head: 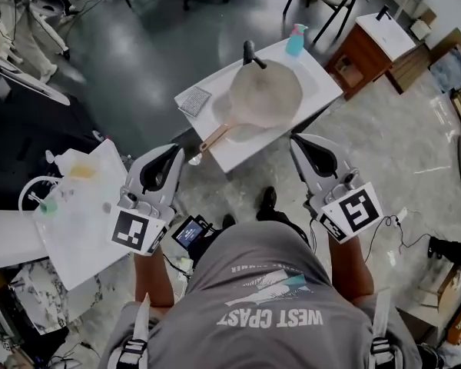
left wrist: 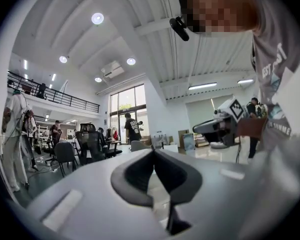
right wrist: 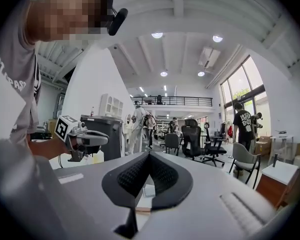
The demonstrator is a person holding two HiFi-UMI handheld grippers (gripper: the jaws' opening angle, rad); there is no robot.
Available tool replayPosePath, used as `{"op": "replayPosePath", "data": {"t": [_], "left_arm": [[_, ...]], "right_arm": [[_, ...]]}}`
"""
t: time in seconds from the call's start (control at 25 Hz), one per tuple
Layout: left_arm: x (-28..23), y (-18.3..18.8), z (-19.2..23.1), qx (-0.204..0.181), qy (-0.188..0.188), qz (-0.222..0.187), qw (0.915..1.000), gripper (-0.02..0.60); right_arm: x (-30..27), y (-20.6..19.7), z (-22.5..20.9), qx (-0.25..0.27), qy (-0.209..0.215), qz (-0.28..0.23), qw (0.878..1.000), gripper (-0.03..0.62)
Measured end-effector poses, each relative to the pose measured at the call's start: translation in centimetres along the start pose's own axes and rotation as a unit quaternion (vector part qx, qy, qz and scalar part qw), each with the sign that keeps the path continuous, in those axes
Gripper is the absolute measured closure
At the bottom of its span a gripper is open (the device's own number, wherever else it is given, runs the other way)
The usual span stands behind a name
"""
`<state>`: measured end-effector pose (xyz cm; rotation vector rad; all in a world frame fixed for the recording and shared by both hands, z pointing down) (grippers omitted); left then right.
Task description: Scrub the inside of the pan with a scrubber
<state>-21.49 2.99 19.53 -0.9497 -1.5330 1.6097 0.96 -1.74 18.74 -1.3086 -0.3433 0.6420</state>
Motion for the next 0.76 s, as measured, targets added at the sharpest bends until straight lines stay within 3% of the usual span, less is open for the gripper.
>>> {"op": "replayPosePath", "data": {"t": [0.4,0.6,0.76], "left_arm": [[0.7,-0.8,-3.3,0.001,-0.052,0.019,0.9985,0.58],[0.5,-0.8,-4.2,-0.001,-0.064,0.014,0.9979,0.58],[0.9,-1.8,-4.9,0.017,-0.064,0.038,0.9971,0.58]], "right_arm": [[3.6,0.1,1.5,-0.002,-0.03,0.019,0.999,0.594],[4.5,0.0,1.5,-0.001,-0.036,0.027,0.999,0.594],[5.2,-0.4,1.7,-0.002,-0.037,0.03,0.999,0.594]]}}
Point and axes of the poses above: the fingertips, and each gripper's own axes: x backward along the fingers, z to its left, y out of its top, the point moved 3 cm from there along x, backward along the fingers, and after that the axes turned 10 degrees about x, right-handed, at the moved point
